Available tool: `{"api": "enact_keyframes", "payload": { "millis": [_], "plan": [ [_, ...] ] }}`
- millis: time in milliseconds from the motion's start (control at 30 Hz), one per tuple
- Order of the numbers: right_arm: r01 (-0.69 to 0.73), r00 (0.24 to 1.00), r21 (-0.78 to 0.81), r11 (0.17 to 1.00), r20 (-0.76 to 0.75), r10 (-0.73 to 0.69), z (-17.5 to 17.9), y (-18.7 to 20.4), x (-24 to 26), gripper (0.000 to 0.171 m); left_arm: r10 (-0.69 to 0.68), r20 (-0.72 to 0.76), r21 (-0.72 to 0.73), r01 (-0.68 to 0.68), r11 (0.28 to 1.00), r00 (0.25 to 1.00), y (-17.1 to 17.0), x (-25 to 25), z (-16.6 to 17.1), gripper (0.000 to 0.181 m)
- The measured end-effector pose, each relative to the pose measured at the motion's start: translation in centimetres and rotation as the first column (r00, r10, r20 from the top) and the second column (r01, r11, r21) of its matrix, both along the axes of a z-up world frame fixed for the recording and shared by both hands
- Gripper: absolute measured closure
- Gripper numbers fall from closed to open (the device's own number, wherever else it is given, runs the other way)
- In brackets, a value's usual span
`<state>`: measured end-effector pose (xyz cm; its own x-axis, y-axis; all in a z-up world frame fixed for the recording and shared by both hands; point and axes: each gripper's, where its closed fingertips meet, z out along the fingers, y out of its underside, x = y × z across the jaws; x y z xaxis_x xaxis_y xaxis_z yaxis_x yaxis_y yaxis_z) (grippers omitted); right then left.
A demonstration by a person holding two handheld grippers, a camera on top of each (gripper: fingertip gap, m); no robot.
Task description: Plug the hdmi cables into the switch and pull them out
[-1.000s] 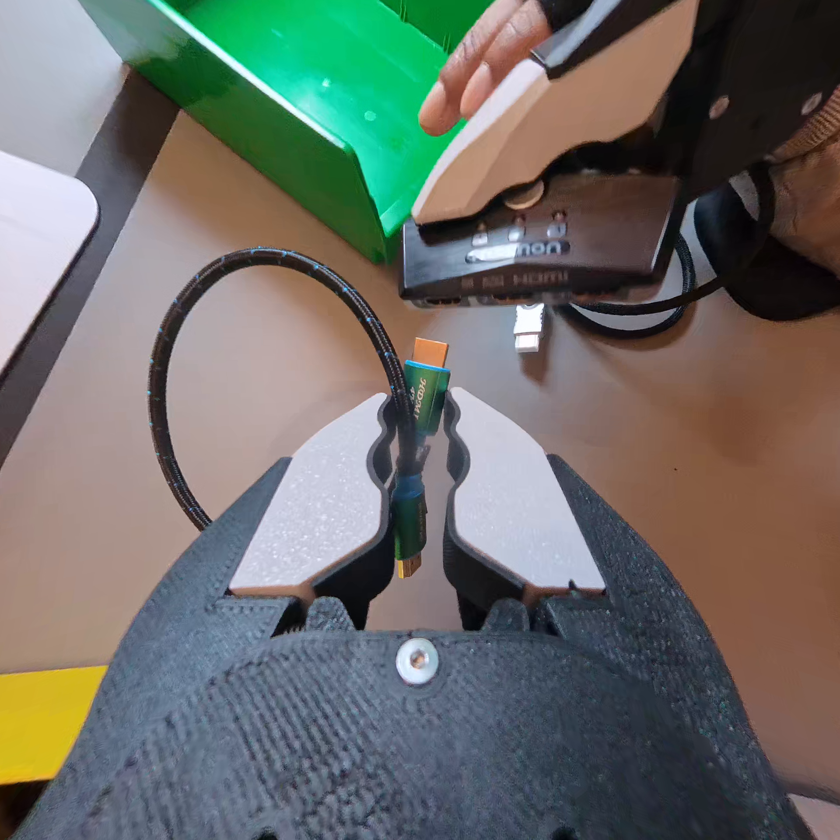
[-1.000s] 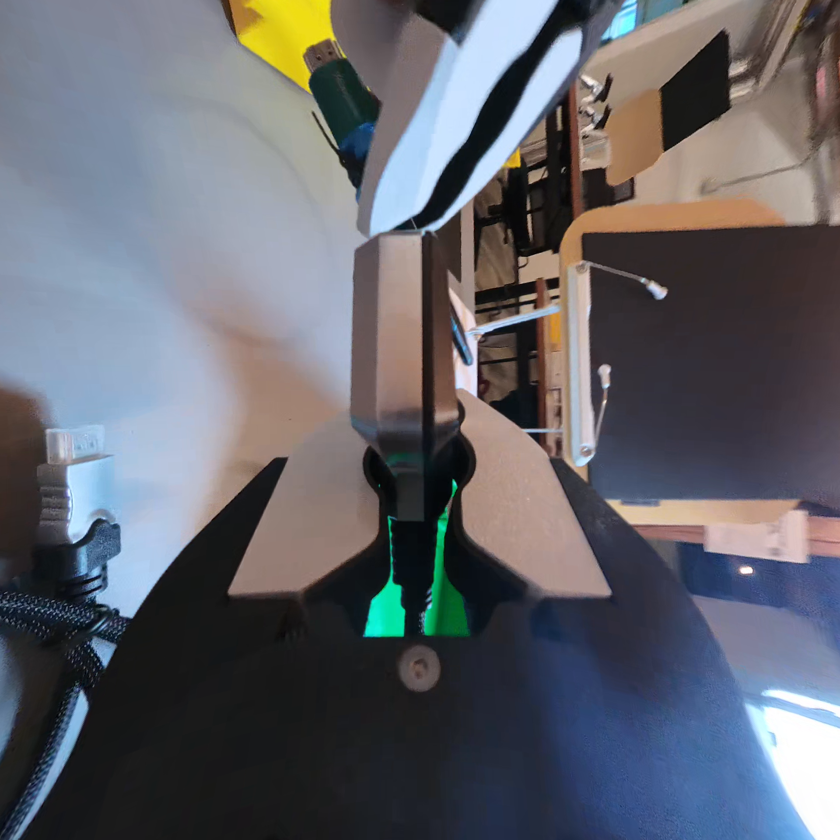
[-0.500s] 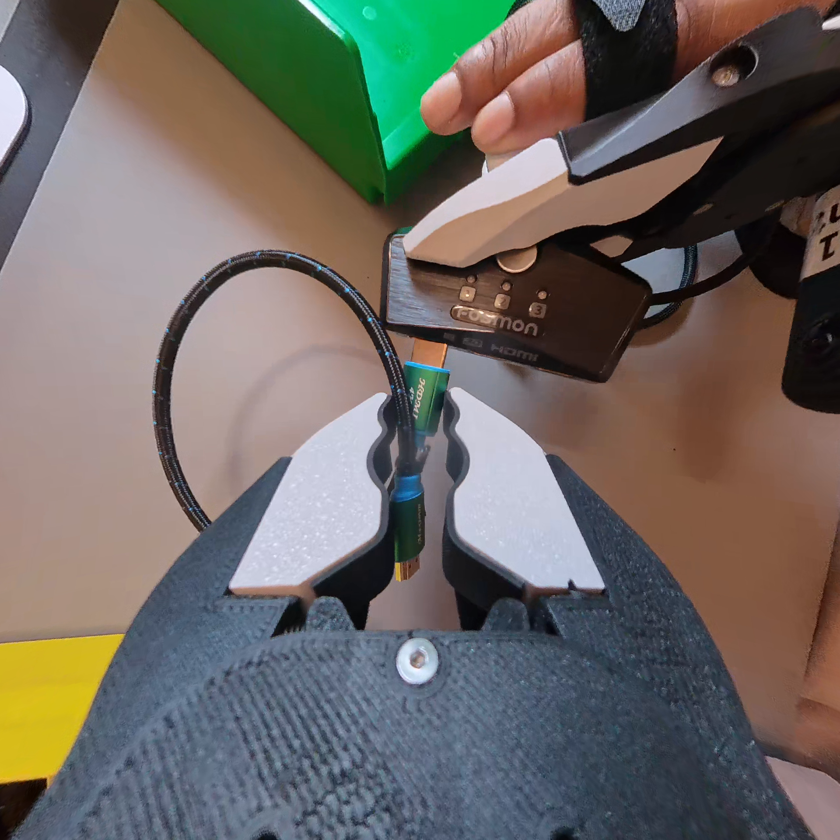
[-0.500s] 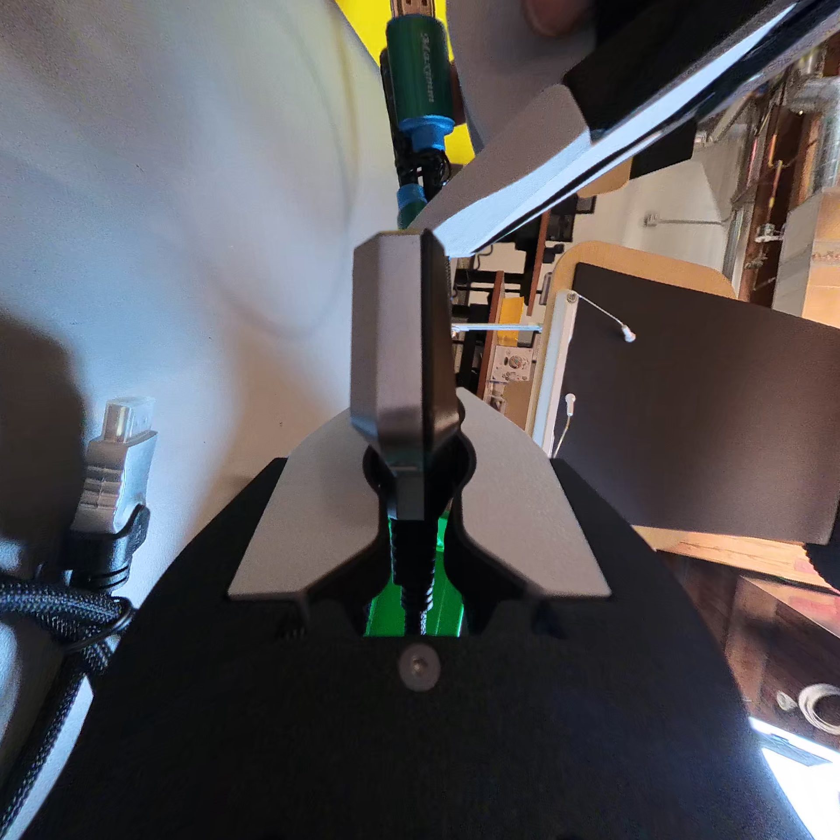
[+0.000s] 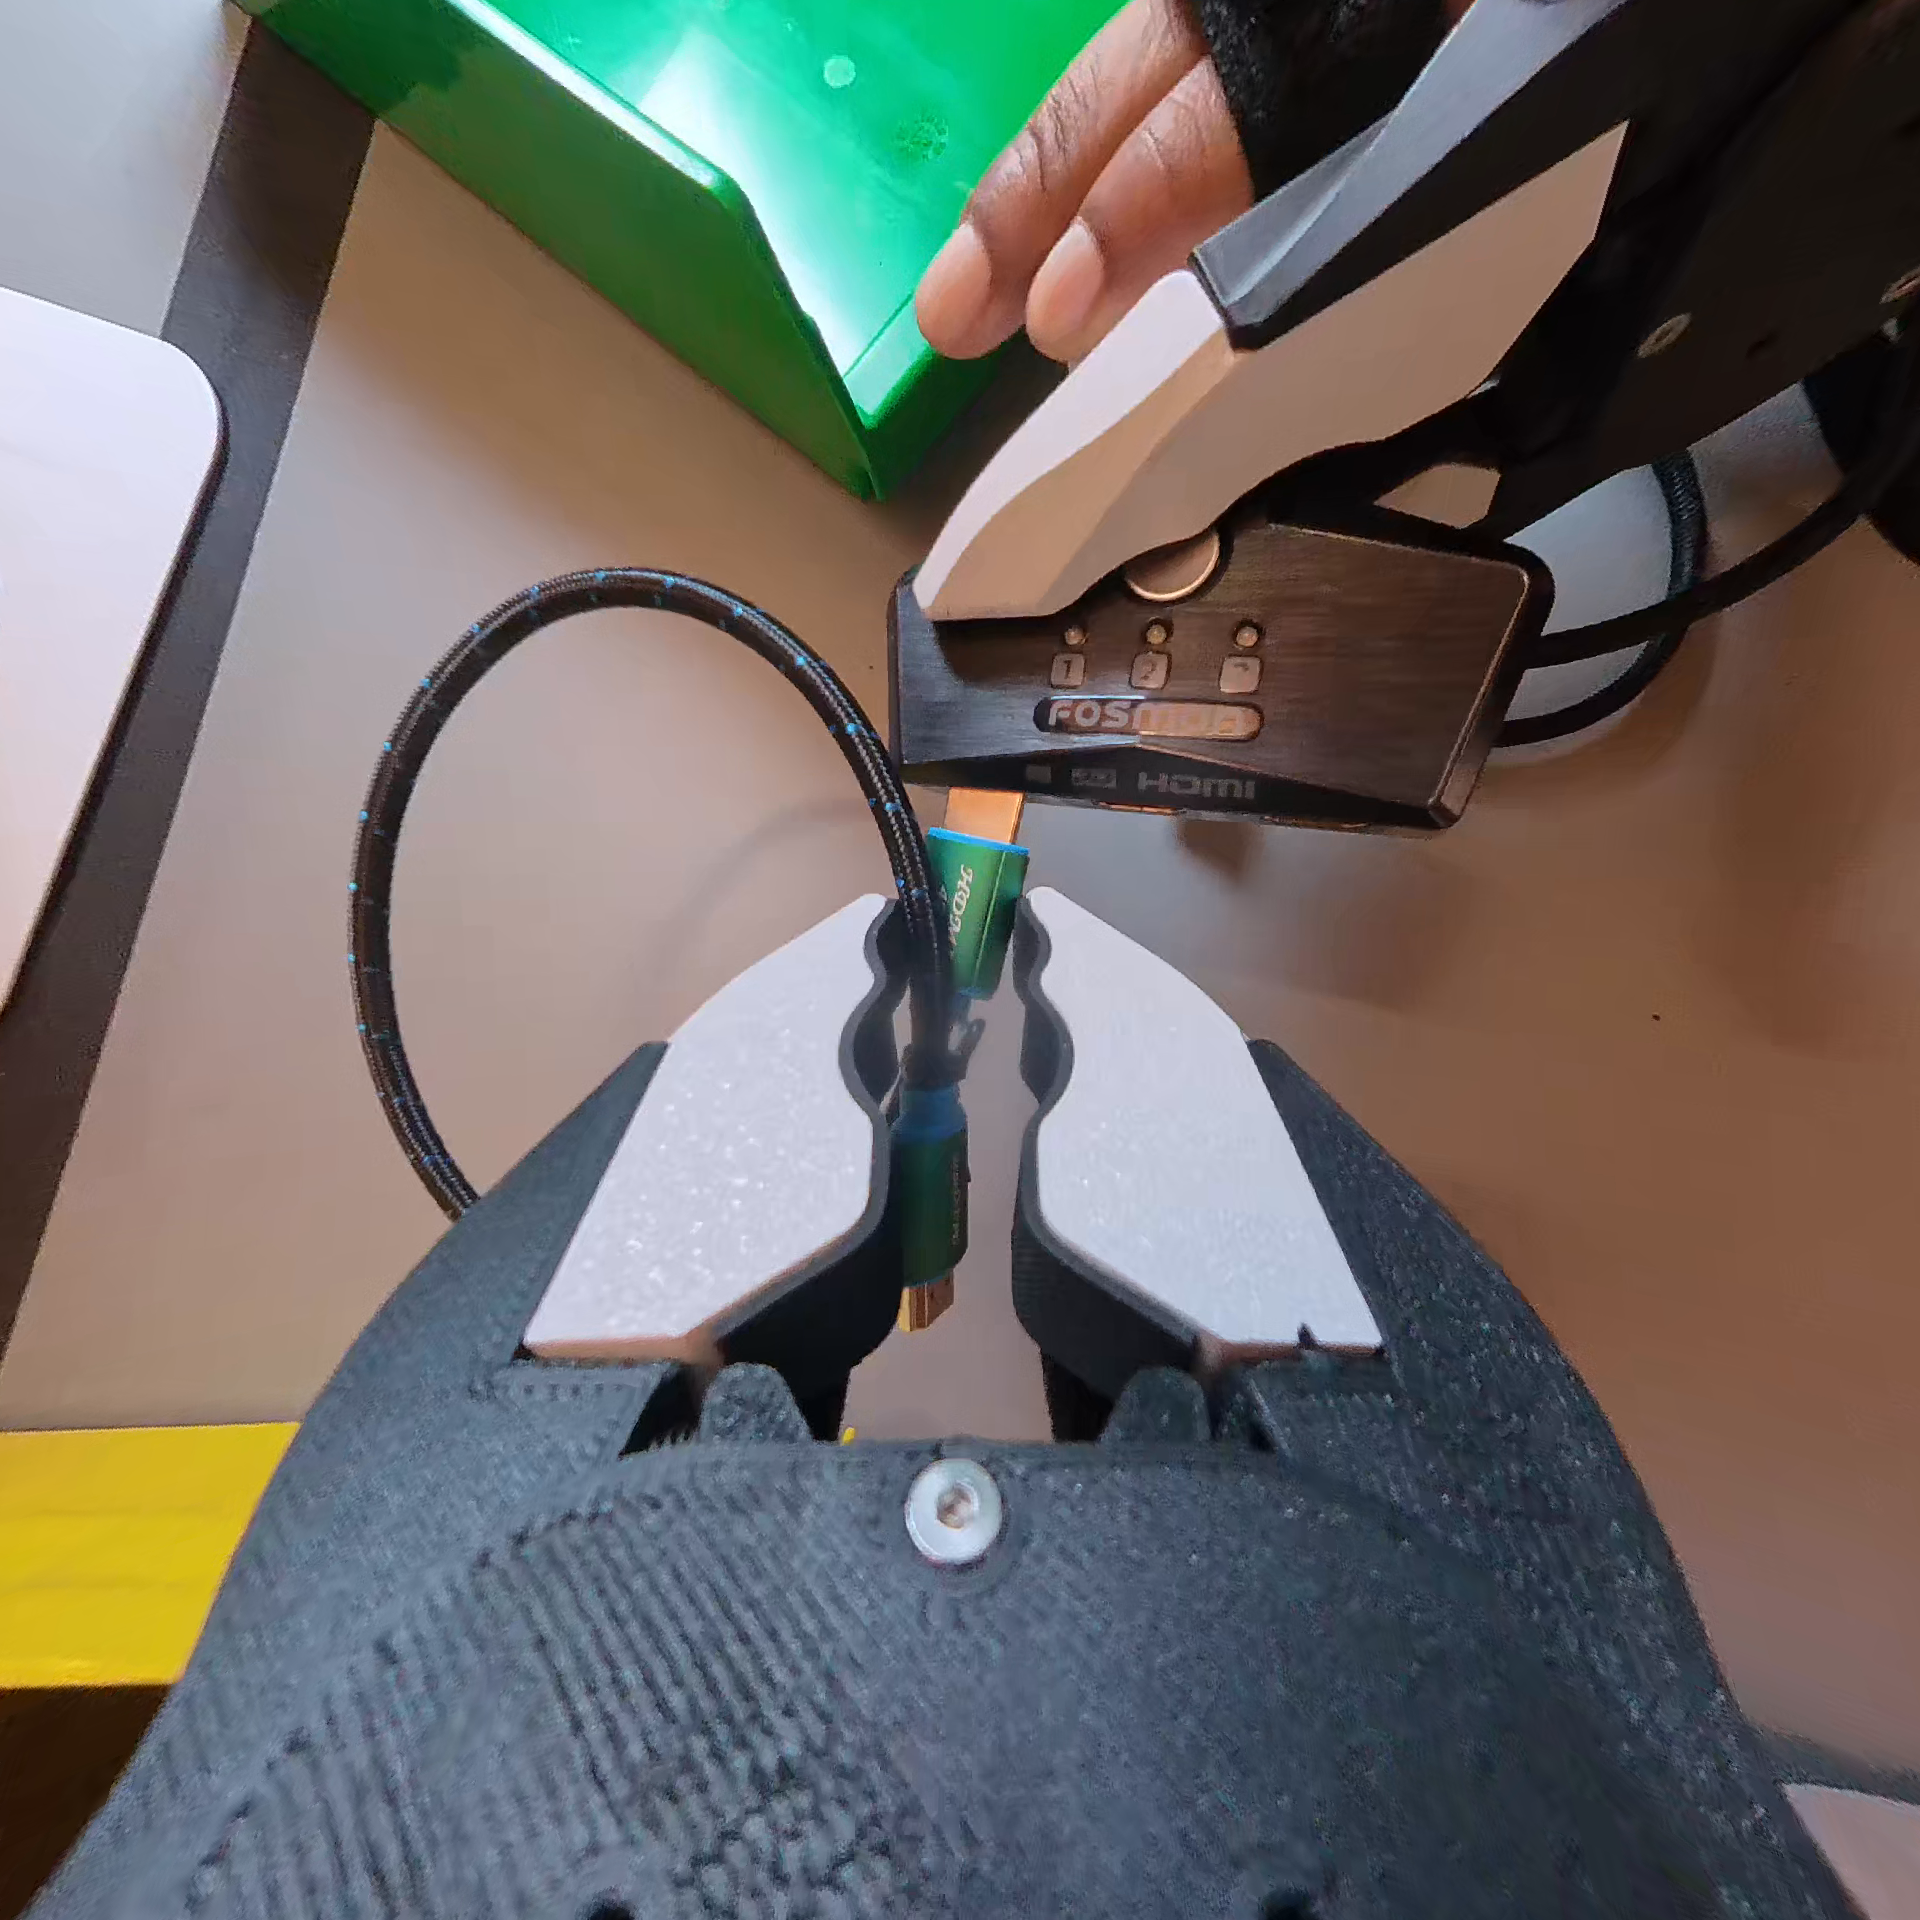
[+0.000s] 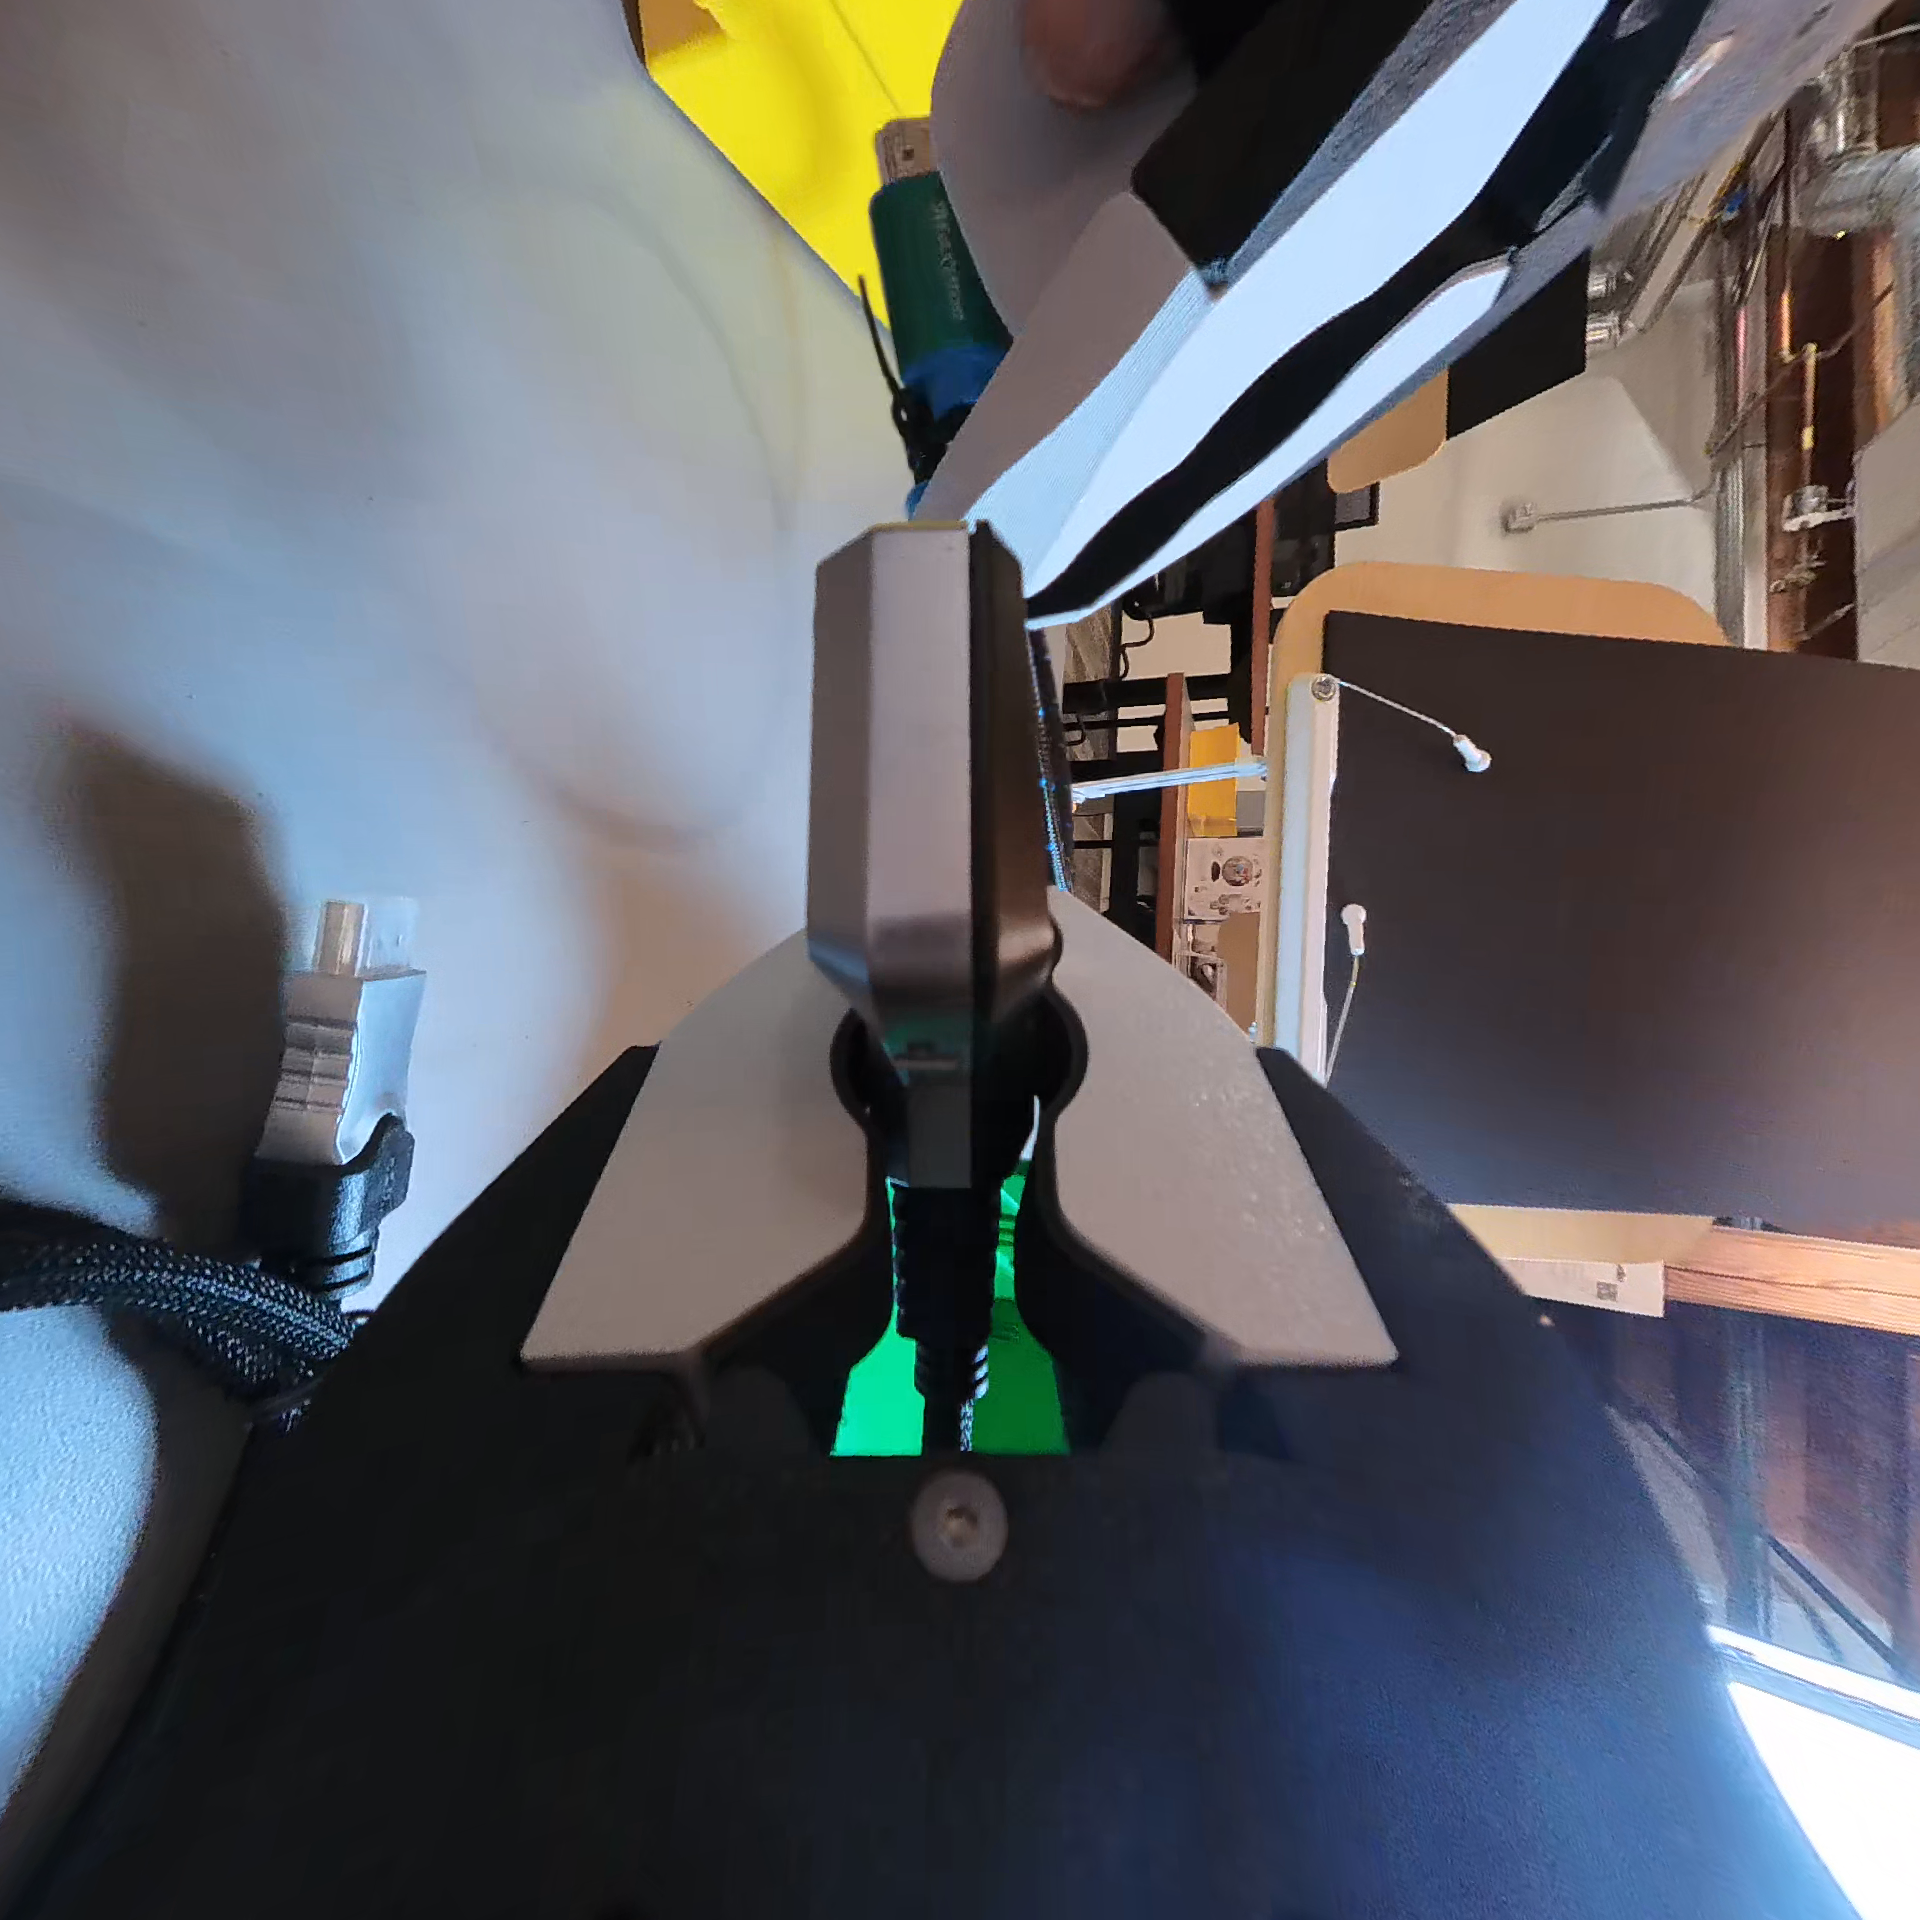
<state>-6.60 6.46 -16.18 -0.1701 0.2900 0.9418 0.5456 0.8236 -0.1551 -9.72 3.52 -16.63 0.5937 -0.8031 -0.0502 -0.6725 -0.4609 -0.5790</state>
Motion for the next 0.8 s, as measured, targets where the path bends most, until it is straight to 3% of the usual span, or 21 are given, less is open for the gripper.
{"api": "enact_keyframes", "payload": {
  "millis": [233,533,667,800],
  "plan": [
    [0.028,0.999,0.074,0.997,0.018,-0.029,0.0,-0.5,-0.4,0.149,-0.011,-0.021,0.02,0.011,1.0,1.0,0.0,0.2,0.0,0.162],
    [0.033,0.999,-0.038,0.999,-0.026,-0.034,0.1,-0.7,-0.3,0.148,-0.102,-0.032,0.112,0.105,0.988,0.994,0.0,0.9,0.6,0.16],
    [0.059,0.989,-0.131,0.99,-0.126,-0.076,2.1,0.2,0.4,0.148,-0.078,0.098,0.275,0.048,0.96,0.992,0.8,-0.3,5.0,0.154],
    [0.076,0.963,-0.315,0.946,-0.223,-0.151,3.2,1.8,1.8,0.148,-0.007,0.322,0.489,-0.16,0.858,0.947,1.3,-5.1,12.5,0.155]
  ]
}}
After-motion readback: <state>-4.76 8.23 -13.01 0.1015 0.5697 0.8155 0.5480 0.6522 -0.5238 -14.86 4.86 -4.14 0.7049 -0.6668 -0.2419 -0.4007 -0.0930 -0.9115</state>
